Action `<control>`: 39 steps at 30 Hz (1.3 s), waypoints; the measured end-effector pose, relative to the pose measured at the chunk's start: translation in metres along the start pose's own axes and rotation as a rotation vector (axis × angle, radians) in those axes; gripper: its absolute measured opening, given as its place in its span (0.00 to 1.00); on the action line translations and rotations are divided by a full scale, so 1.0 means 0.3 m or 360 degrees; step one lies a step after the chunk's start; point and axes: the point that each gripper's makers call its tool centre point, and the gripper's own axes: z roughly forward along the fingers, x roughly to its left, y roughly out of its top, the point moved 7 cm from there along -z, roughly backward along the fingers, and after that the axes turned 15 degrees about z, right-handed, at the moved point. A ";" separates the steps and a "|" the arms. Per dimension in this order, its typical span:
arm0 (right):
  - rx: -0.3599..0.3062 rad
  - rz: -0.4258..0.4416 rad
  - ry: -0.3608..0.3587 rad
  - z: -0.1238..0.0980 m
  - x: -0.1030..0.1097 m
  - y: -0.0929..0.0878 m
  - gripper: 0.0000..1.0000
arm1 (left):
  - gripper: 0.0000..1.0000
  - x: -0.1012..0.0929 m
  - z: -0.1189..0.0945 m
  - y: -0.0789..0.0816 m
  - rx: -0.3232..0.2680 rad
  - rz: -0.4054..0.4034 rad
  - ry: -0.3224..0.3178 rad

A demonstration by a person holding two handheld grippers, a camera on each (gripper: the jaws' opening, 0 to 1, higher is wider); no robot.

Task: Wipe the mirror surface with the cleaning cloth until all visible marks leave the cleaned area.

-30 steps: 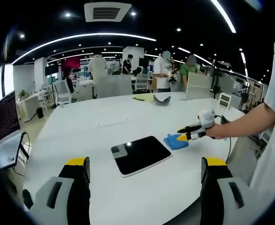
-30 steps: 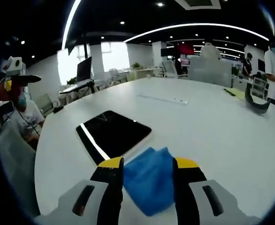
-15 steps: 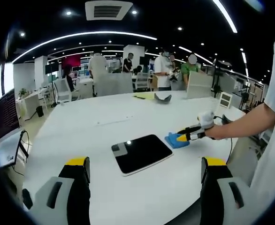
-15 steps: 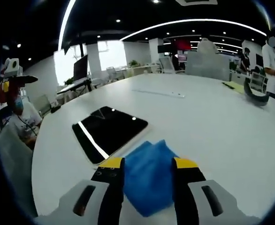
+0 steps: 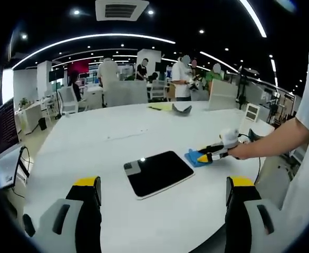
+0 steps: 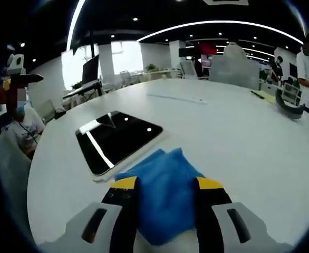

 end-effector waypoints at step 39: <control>-0.0047 -0.0063 -0.0047 -0.007 0.041 -0.023 0.04 | 0.99 0.028 -0.015 0.007 -0.0013 0.0082 0.0068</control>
